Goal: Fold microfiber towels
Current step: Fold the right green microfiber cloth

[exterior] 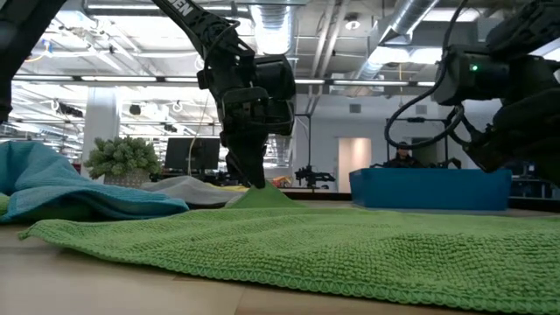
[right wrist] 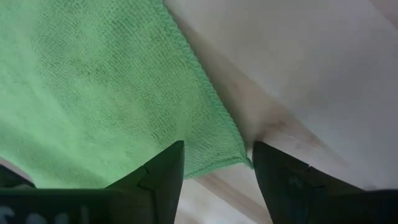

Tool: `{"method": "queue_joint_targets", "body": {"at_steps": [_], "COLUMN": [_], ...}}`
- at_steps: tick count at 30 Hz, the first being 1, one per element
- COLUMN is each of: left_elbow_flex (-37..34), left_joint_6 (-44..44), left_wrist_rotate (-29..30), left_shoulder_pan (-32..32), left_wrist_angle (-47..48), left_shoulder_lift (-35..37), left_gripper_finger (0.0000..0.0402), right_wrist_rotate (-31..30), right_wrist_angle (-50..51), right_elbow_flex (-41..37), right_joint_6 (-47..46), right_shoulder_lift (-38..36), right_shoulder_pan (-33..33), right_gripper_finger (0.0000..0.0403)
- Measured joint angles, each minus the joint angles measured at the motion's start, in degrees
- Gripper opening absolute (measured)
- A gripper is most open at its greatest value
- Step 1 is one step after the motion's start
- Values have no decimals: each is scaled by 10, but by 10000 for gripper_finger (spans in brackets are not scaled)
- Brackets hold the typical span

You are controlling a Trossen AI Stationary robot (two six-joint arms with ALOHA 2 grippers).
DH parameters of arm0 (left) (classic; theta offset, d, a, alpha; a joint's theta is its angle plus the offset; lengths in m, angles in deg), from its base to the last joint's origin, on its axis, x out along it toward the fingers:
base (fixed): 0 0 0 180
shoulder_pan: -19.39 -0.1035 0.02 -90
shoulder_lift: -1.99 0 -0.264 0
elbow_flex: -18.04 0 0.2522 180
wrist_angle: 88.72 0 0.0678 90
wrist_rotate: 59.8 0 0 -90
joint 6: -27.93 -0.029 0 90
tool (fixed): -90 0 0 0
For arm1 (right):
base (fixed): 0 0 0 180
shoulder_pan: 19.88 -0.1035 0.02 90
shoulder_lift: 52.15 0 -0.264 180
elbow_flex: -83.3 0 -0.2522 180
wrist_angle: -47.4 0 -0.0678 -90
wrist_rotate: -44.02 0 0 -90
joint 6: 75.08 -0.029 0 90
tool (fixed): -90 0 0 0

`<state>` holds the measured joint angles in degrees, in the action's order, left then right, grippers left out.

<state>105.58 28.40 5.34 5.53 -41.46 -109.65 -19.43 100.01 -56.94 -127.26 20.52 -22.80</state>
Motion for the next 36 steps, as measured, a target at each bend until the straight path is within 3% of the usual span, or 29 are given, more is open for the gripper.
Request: {"method": "queue_joint_targets", "body": {"at_steps": [6,24,29,36], "left_elbow_flex": [0,0,0,0], "left_joint_6": [0,1,9,19], "left_wrist_rotate": [0,7,16,32], "left_shoulder_pan": [0,0,0,0], "left_wrist_angle": [0,0,0,5], "left_shoulder_lift": [0,0,0,0], "left_gripper_finger": [0,0,0,0], "right_wrist_rotate": [6,2,-6,-62], "right_wrist_angle": [-1,0,-1,27], "right_elbow_flex": [-1,1,-1,-3], "right_joint_6": [1,3,12,-3], "right_shoulder_lift": [4,34,22,-27], "right_shoulder_pan": [0,0,-1,3], "right_gripper_finger": [178,15,12,4]}}
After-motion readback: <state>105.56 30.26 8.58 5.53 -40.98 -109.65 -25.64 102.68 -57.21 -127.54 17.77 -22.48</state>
